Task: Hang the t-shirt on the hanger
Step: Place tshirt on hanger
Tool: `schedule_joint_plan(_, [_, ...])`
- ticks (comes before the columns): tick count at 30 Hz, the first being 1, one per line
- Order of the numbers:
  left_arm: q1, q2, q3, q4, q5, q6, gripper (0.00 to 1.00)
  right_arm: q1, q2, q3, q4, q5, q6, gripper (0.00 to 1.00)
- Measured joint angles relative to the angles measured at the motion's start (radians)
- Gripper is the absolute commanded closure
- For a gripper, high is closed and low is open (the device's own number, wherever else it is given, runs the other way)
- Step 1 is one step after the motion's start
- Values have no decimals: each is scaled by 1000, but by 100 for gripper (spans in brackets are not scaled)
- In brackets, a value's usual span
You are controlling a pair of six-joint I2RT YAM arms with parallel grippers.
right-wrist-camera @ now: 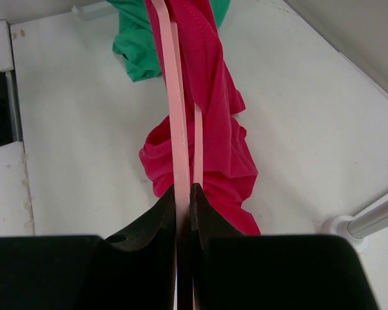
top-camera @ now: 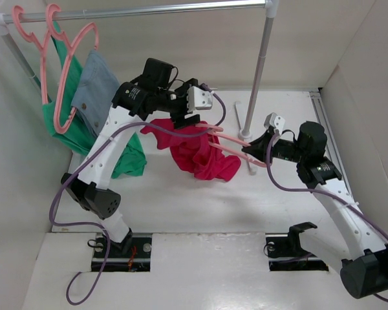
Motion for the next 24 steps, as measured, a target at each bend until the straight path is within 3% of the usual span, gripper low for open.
schedule_joint_plan(13, [18, -6, -103, -14, 75, 164, 33, 0, 10, 0, -23, -33, -7, 100])
schedule_joint_plan(18, [31, -6, -103, 47, 77, 67, 35, 0, 21, 0, -12, -33, -6, 100])
schedule_joint_plan(24, [140, -6, -95, 98, 145, -21, 32, -2, 23, 0, -1, 34, -10, 100])
